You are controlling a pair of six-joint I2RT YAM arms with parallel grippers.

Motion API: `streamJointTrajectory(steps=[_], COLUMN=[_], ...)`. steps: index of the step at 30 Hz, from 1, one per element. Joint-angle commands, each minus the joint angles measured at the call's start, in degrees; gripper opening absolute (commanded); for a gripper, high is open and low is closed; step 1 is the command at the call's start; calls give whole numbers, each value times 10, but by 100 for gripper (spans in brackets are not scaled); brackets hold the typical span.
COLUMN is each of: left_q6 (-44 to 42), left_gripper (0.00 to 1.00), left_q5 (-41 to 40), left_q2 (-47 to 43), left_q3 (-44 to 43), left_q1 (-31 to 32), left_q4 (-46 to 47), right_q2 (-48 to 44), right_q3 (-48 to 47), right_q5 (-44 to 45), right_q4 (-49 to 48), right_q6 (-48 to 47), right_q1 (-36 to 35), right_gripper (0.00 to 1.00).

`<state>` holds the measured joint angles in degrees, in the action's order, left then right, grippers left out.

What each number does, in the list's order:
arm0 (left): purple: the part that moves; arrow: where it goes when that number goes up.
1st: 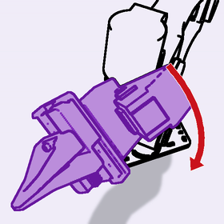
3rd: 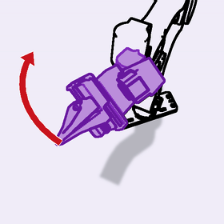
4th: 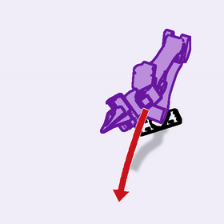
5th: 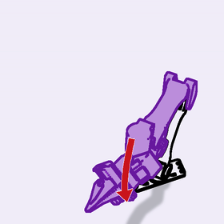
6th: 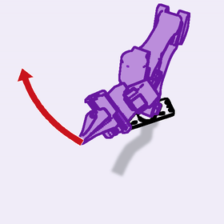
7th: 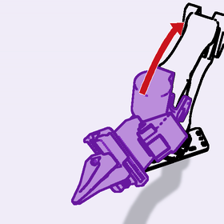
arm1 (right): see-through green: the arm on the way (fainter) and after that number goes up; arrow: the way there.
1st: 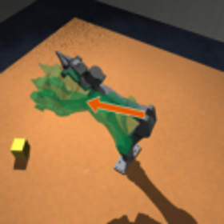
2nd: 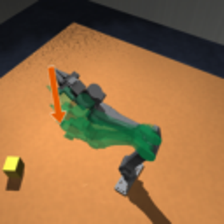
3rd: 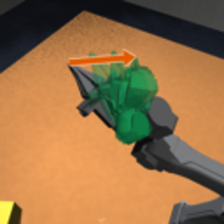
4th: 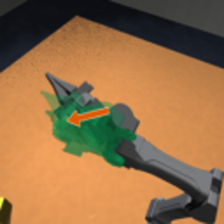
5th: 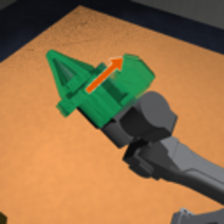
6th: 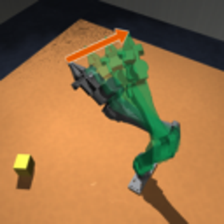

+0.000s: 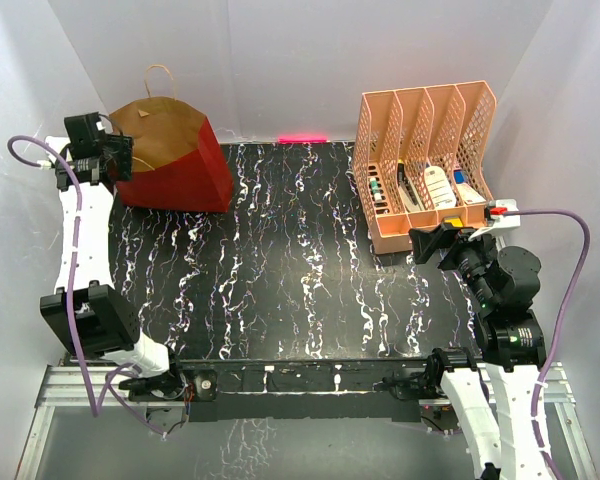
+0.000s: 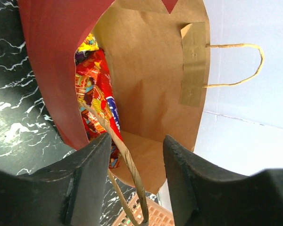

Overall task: Take the snacks out of the paper bag
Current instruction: Move the paper bag to the center of the board.

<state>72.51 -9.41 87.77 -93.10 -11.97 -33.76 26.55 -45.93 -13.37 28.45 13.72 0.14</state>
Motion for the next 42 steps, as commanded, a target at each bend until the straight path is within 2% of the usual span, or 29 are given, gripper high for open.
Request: streamJointTrajectory(steps=[1,7,10,14,18,21,23,24,25,27,28,29,31,38,42], left_q6=[4,-8,-13,-66,-63,-84,-99,-115,-132,-144,-143,-139,-129,-131,-119], left_gripper=[42,17,14,13,9,2,1,4,12,46,61,72,83,86,75], left_q5=[33,74,107,191,275,293,292,276,242,150,93,64,17,15,31], left_q2=[-42,-104,-139,-176,-198,-203,-210,-212,-214,-213,-213,-212,-202,-101,-56], left_q3=[31,85,113,136,173,162,154,144,130,100,93,93,95,36,7], left_q1=[-6,-8,-8,-8,-8,-8,-9,-9,-8,-8,-9,-9,-9,-9,-10], left_q4=[52,59,67,107,130,100,93,79,59,-3,-19,-23,-14,28,58], right_q2=[-8,-7,-2,-2,-2,1,1,1,1,1,-1,-2,-3,-6,-7], right_q3=[2,4,5,5,6,6,6,6,6,6,6,6,7,6,6], right_q5=[8,2,-4,-5,-8,-10,-11,-11,-11,-12,-11,-11,-10,-9,-8], right_q4=[-32,-32,-34,-33,-34,-34,-34,-34,-34,-34,-34,-34,-34,-33,-32], right_q6=[-5,-5,-5,-2,1,2,2,1,2,2,2,2,2,2,2], right_q1=[3,3,3,3,3,3,3,3,3,3,3,3,3,3,3], right_gripper=[98,98,98,98,98,98,98,98,98,98,98,98,98,98,98])
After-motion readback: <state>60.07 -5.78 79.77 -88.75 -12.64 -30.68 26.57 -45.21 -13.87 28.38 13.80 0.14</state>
